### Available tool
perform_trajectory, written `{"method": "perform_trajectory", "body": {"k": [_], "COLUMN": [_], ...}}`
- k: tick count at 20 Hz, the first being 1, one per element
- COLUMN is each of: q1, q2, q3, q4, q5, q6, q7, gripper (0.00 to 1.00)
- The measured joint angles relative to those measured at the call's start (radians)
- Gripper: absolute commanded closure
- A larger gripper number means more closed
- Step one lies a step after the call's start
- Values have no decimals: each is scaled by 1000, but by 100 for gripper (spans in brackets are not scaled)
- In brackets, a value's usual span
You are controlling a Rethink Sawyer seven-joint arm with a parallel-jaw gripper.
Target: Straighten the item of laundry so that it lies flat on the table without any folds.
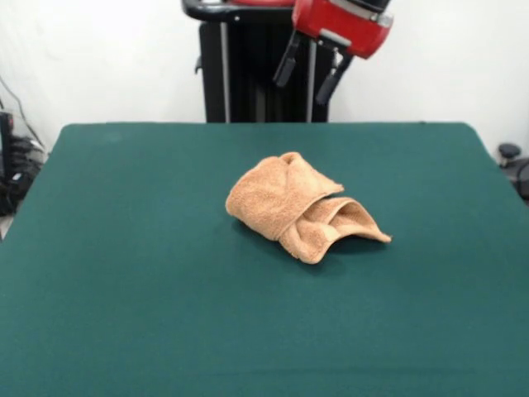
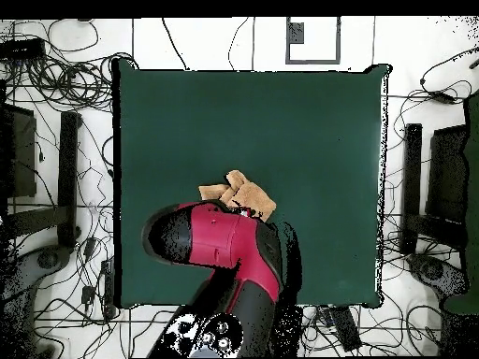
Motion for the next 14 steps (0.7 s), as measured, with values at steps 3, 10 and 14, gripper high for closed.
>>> {"method": "perform_trajectory", "body": {"k": [3,10,14], "q1": [16,62,78], "q2": [6,65,98], "q3": [-19,-65,-72], "q4": [0,-25,-42], "q5": [0,10,21], "q6": [6,20,23], "q7": [6,35,59], "gripper": [0,0,0]}}
